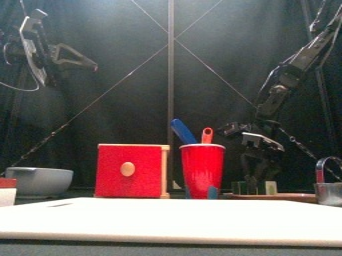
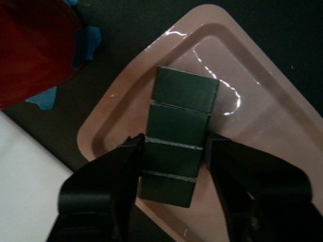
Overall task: Place sushi on board then cut the sushi with the knife then place the pieces on the plate
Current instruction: Pick knife at handle with right hand
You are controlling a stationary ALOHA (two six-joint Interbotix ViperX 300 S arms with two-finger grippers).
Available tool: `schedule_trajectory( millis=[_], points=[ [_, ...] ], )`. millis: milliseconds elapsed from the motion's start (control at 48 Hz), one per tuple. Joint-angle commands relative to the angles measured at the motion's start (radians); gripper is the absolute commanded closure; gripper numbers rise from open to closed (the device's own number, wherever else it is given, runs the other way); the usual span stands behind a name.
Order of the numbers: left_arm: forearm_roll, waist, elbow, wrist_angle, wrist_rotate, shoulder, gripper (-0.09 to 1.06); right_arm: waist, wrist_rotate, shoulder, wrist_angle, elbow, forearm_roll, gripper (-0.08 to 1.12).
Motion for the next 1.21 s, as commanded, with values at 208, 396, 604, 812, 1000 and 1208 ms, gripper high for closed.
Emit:
schedule_trajectory(
  millis=[208,396,604,812,1000,1208],
  points=[
    [0.0,0.003,-0.015,-0.009,0.002,0.002,0.87,-0.005,-0.003,-0.13,0.02,-0.005,-0.025,0.47],
    [0.0,0.008,-0.015,-0.011,0.0,0.002,0.87,-0.002,0.0,-0.299,0.067,0.038,-0.02,0.47],
    [0.0,0.012,-0.017,-0.011,0.0,0.002,0.87,0.147,-0.006,-0.417,0.091,0.075,0.081,0.47],
    [0.0,0.018,-0.018,-0.009,0.003,0.002,0.87,0.4,-0.009,-0.367,0.057,0.046,0.075,0.47],
    [-0.003,0.018,-0.021,-0.009,-0.002,0.002,0.87,0.485,0.049,-0.224,0.054,-0.032,0.132,0.47],
    [-0.023,0.02,-0.021,-0.009,0.0,0.002,0.87,0.497,0.196,-0.092,0.097,-0.143,0.255,0.47]
  ],
)
